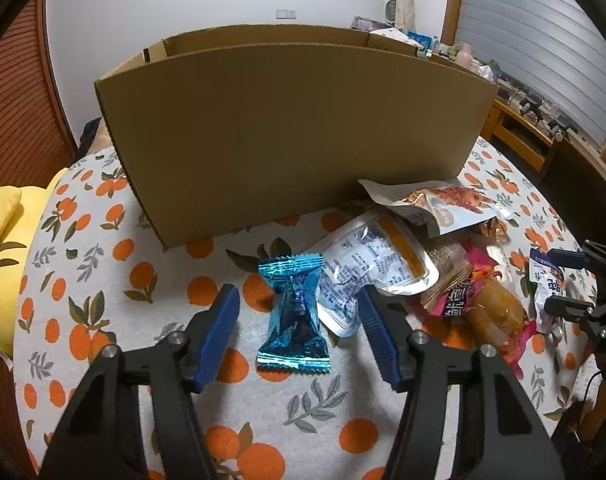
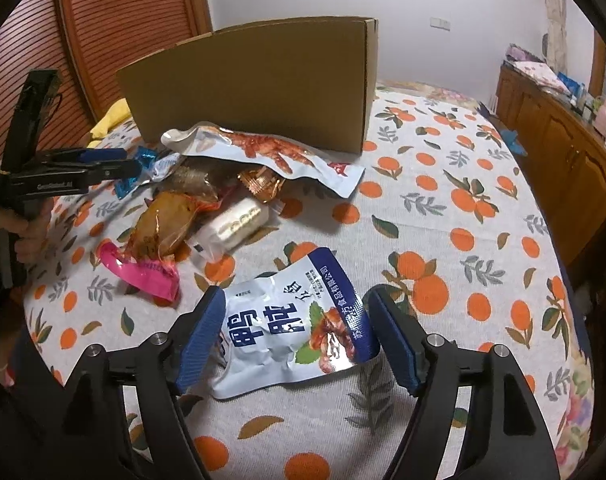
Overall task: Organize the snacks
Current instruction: 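Grasp the blue candy with the left gripper while the right gripper returns to the pile, then grasp the white-and-blue duck packet with the right gripper, then lower the blue candy into the box with the left gripper while the right gripper drops its packet in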
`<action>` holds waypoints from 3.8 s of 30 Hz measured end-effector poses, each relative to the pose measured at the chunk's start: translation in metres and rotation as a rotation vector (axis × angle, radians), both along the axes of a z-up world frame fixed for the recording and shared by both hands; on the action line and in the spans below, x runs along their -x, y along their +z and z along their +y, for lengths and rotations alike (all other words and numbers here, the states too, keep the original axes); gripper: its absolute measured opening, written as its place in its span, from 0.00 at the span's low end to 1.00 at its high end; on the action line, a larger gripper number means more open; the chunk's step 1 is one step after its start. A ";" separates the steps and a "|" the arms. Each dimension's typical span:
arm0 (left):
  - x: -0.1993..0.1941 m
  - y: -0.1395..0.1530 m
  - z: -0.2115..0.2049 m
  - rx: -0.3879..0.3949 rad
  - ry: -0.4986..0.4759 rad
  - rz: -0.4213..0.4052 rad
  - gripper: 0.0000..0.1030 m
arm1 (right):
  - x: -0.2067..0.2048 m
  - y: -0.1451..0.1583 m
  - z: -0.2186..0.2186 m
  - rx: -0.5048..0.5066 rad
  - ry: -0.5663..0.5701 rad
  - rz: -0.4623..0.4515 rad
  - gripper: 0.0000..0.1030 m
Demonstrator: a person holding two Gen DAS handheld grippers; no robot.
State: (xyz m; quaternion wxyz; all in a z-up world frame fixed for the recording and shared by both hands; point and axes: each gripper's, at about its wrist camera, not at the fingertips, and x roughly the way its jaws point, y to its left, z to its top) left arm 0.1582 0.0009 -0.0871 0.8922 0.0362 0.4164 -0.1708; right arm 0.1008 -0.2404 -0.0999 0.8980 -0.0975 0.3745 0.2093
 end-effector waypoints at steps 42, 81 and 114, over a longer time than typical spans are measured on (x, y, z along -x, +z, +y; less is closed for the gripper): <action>0.028 0.008 0.006 0.066 -0.001 -0.027 0.13 | 0.025 -0.011 0.004 -0.006 0.041 -0.042 0.48; 0.046 0.066 -0.009 0.090 -0.032 -0.155 0.13 | 0.023 0.040 0.003 -0.043 0.007 -0.167 0.17; -0.005 0.134 -0.002 0.050 -0.005 -0.266 0.14 | -0.019 0.123 0.060 -0.038 0.121 -0.316 0.17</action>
